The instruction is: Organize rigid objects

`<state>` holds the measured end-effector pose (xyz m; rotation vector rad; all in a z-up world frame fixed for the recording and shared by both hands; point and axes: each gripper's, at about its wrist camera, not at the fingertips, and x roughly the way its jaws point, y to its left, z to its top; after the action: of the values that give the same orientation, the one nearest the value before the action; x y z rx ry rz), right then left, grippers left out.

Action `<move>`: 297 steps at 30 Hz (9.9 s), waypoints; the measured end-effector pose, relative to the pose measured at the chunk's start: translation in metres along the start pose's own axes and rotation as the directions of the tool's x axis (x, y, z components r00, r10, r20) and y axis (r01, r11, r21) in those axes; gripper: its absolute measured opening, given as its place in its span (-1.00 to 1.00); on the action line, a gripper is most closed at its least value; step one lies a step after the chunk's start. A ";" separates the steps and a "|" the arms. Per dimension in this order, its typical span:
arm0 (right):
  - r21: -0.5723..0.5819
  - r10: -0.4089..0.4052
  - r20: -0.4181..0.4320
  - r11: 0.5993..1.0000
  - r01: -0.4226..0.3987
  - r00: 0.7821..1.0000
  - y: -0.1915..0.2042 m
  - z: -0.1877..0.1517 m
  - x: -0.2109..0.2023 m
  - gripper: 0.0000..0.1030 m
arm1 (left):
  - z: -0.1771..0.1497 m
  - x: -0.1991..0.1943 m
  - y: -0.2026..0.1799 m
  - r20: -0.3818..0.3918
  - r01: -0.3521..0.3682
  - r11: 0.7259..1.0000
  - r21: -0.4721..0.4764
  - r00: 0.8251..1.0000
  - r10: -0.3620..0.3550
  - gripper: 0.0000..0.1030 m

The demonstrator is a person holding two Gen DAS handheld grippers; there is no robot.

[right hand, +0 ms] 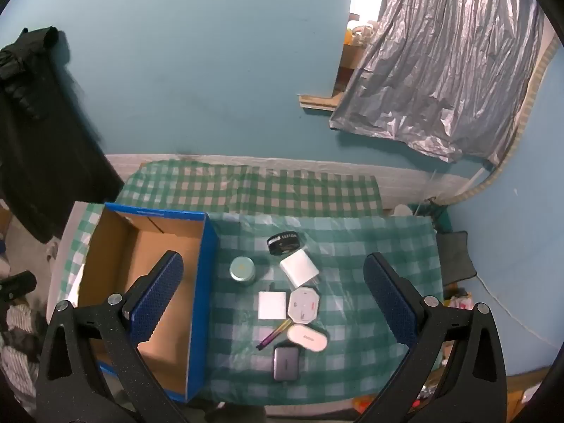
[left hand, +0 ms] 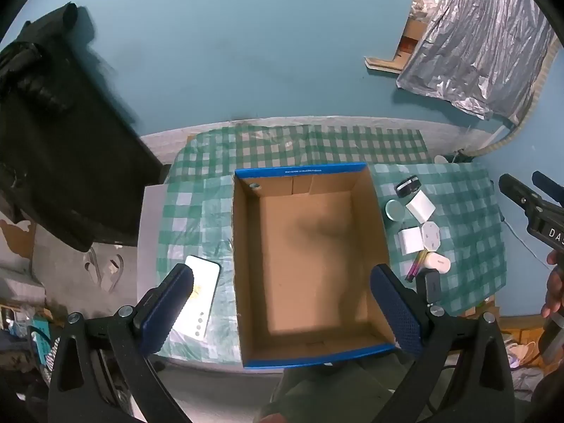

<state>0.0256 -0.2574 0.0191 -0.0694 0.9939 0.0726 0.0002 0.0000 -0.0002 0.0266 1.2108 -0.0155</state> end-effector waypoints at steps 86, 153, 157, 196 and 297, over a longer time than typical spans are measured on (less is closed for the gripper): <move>-0.012 0.020 -0.065 1.000 -0.021 0.998 0.002 -0.009 0.010 0.97 | -0.011 0.009 -0.007 -0.014 -0.019 1.000 0.021 1.000 0.019 0.96; 0.114 0.163 -0.450 0.986 -0.125 0.878 -0.057 -0.158 0.173 0.86 | -0.082 0.194 0.078 -0.356 -0.083 0.991 -0.102 0.934 0.042 0.30; 0.121 0.160 -0.487 0.986 -0.115 0.859 -0.057 -0.169 0.187 0.74 | -0.087 0.203 0.080 -0.371 -0.080 0.990 -0.114 0.928 0.032 0.17; 0.087 0.161 -0.526 0.987 -0.135 0.835 -0.006 -0.178 0.235 -0.21 | -0.101 0.207 0.061 -0.395 -0.006 0.998 -0.064 0.918 -0.020 -0.85; -0.122 0.171 -0.457 0.960 -0.251 0.873 0.039 -0.010 0.223 0.25 | -0.112 0.211 0.063 -0.403 -0.008 0.997 -0.077 0.915 -0.024 -0.88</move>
<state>0.1349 -0.2133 -0.1743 -0.1452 1.4507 0.3621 -0.0287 0.0670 -0.2364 -0.0454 1.6265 0.0320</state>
